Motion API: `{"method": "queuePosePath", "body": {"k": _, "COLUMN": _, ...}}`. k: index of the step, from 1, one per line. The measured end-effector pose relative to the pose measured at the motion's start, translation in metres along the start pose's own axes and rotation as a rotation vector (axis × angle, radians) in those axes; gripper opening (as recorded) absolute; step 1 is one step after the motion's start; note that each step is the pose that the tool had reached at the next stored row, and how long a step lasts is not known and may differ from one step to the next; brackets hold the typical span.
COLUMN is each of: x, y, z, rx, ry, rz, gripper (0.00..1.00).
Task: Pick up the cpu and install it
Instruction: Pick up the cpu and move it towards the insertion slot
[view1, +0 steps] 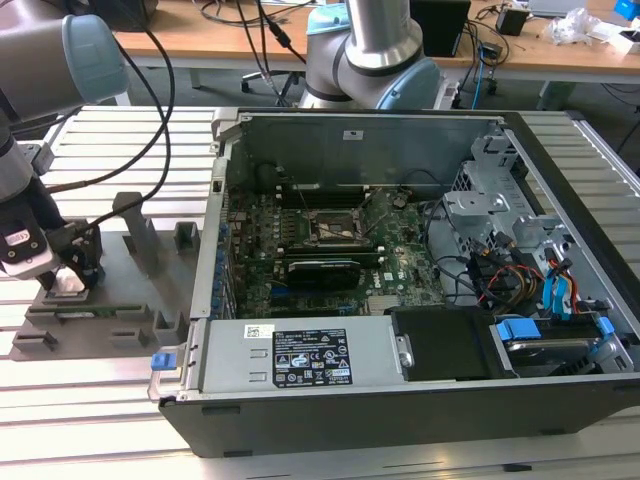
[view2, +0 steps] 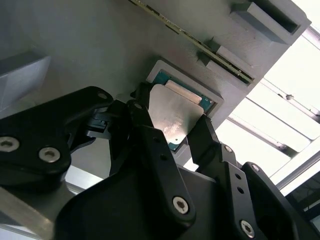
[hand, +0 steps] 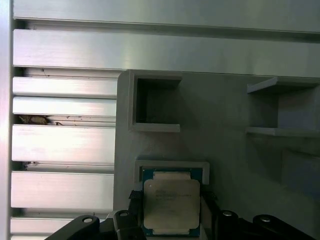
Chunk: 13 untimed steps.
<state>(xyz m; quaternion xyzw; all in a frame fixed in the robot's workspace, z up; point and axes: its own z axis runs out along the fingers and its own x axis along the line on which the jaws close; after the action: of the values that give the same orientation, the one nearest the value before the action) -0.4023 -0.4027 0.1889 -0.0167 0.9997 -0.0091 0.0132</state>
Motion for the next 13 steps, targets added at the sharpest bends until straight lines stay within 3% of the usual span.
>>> {"method": "queuePosePath", "body": {"k": 2, "x": 0.0000, "y": 0.0000, "z": -0.0003, "rx": -0.0001, "ry": -0.0002, "rz": 0.000, "gripper": 0.55}}
{"method": "queuePosePath", "body": {"k": 13, "x": -0.0008, "y": -0.0005, "z": -0.0262, "rx": 0.0002, "ry": 0.0005, "rz": 0.000, "gripper": 0.55}}
